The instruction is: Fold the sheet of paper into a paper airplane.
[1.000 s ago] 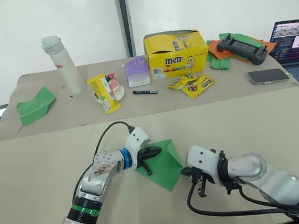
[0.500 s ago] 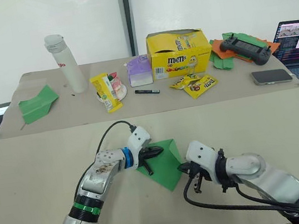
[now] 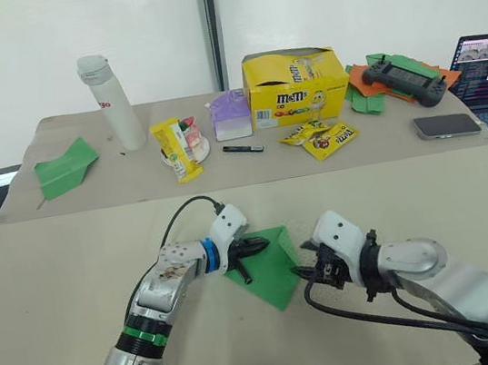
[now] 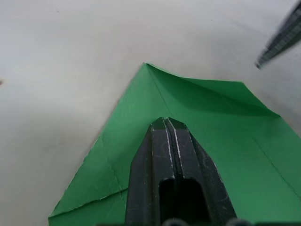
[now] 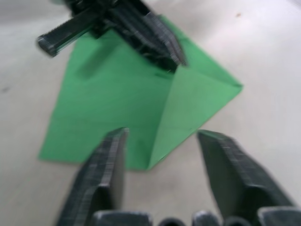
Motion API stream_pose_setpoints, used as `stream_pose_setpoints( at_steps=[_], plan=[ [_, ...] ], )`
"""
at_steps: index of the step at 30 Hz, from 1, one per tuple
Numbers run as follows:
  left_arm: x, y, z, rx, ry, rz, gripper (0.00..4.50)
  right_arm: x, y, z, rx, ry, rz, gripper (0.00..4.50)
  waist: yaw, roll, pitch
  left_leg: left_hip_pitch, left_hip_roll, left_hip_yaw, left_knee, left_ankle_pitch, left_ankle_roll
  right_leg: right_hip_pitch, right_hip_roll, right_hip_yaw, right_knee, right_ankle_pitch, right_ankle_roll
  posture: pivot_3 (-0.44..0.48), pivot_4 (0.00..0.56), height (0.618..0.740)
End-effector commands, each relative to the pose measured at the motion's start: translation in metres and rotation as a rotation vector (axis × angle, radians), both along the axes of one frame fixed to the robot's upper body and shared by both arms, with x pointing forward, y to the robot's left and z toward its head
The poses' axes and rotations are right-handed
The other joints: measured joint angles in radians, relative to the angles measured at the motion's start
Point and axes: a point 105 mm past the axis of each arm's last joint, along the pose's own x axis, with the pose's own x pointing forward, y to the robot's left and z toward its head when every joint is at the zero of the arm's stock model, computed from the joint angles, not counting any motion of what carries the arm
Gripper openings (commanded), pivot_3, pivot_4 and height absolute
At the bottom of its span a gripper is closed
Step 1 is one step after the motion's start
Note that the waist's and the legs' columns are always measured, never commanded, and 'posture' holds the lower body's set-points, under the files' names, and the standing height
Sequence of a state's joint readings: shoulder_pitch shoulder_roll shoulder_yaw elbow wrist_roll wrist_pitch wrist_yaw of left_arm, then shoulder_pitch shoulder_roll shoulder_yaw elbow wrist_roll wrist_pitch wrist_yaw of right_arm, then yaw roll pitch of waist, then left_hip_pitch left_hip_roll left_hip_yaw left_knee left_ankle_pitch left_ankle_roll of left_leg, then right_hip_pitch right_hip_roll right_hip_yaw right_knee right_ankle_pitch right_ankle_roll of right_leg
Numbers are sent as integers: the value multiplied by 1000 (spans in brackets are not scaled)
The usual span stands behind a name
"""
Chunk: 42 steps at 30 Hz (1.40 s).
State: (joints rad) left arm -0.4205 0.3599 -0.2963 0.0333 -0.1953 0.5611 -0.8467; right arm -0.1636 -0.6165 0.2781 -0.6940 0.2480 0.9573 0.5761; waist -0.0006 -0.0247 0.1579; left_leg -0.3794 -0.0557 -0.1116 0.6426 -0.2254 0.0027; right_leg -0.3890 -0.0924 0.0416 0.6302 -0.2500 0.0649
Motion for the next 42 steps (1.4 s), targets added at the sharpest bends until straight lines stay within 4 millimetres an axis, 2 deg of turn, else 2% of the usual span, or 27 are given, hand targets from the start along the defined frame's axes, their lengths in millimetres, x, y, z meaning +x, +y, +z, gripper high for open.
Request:
stream_pose_setpoints(
  at_steps=[1,5,9,10,17,22,25,31,35,42],
  plan=[
    [-1,9,-19,54,53,26,0,4,10,2,24,-35,-10,2929,0,0,0,0,0,0,0,0,0,0,0,0,0,0,0,0,150,740],
    [3,12,-10,17,52,54,0,15,4,-6,-47,-74,-54,2929,-1,0,0,0,0,0,0,0,0,0,0,0,0,1,-1,0,150,740],
    [4,14,4,-4,-9,15,0,25,1,-3,-91,-146,-84,2929,-6,0,0,-2,0,0,0,0,0,-3,0,0,1,2,-3,0,150,740],
    [4,15,10,-21,-17,8,0,27,-1,-2,-102,-162,-88,2416,-9,0,0,-2,0,0,0,0,0,-4,1,0,1,3,-5,0,150,740],
    [6,24,42,-97,-66,-43,0,35,-7,11,-155,-256,-26,39,-12,0,1,-11,-1,1,1,0,0,-16,0,1,5,5,-7,0,150,740],
    [5,27,50,-117,-71,-69,0,41,-8,15,-218,-320,96,39,-13,0,2,-11,-1,1,1,0,0,-15,0,1,5,5,-7,0,150,740],
    [2,26,48,-114,-64,-85,0,43,-12,14,-286,-369,224,39,-13,0,3,-11,-1,3,1,0,0,-15,0,1,4,5,-7,0,150,740],
    [-3,19,42,-118,-54,-86,0,45,-16,2,-368,-445,287,39,-13,0,3,-11,-1,4,1,0,0,-15,0,1,5,5,-7,0,150,740],
    [-5,14,36,-113,-36,-68,0,42,-13,-2,-429,-540,309,39,-12,0,3,-11,-1,4,1,0,0,-15,0,1,5,5,-7,0,150,740],
    [-5,0,14,-106,23,-10,0,41,-11,3,-556,-734,353,39,-12,0,3,-10,-2,4,3,1,-1,-16,0,3,10,5,-7,0,150,740]
  ],
)
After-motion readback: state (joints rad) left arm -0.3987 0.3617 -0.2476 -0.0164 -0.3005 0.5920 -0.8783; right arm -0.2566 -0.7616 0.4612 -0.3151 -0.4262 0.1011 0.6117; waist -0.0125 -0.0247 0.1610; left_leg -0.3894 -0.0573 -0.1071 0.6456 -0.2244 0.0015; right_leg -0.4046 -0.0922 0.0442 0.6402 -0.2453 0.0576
